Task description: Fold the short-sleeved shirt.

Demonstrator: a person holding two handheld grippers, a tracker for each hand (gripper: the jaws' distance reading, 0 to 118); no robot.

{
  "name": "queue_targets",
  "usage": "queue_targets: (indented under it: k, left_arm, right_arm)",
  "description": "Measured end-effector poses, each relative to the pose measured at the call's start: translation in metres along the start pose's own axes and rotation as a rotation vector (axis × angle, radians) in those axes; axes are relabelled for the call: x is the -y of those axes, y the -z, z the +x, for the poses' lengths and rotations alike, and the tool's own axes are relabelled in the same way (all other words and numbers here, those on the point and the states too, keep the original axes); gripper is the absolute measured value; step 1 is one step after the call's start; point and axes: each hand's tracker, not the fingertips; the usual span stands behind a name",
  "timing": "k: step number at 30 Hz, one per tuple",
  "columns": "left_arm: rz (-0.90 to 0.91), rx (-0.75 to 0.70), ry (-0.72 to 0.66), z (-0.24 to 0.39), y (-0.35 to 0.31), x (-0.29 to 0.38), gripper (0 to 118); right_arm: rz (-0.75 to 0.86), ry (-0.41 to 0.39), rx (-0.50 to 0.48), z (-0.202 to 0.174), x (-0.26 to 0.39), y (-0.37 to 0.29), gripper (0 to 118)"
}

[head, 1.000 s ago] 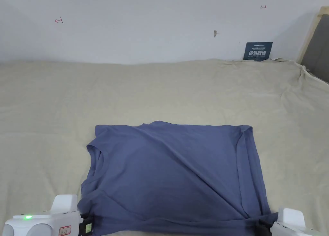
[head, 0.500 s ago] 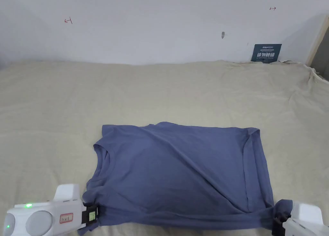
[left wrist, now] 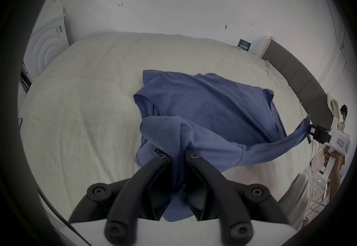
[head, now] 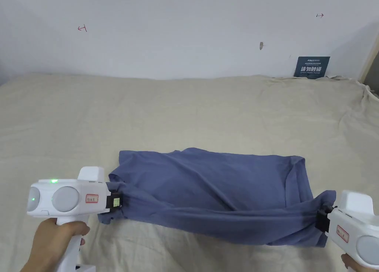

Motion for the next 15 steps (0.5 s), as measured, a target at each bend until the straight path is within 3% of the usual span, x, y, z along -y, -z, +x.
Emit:
queue_targets:
  k: [4,15]
  left_arm:
    - [-0.012,-0.02,0.012,-0.005,0.03,-0.02,11]
    - [-0.135,-0.077,0.056,-0.008,0.122,-0.037,11]
  right_arm:
    - [-0.019,0.009,0.014,-0.001,-0.013,0.031,2]
    - [-0.102,-0.122,0.064,-0.019,-0.032,0.12,2]
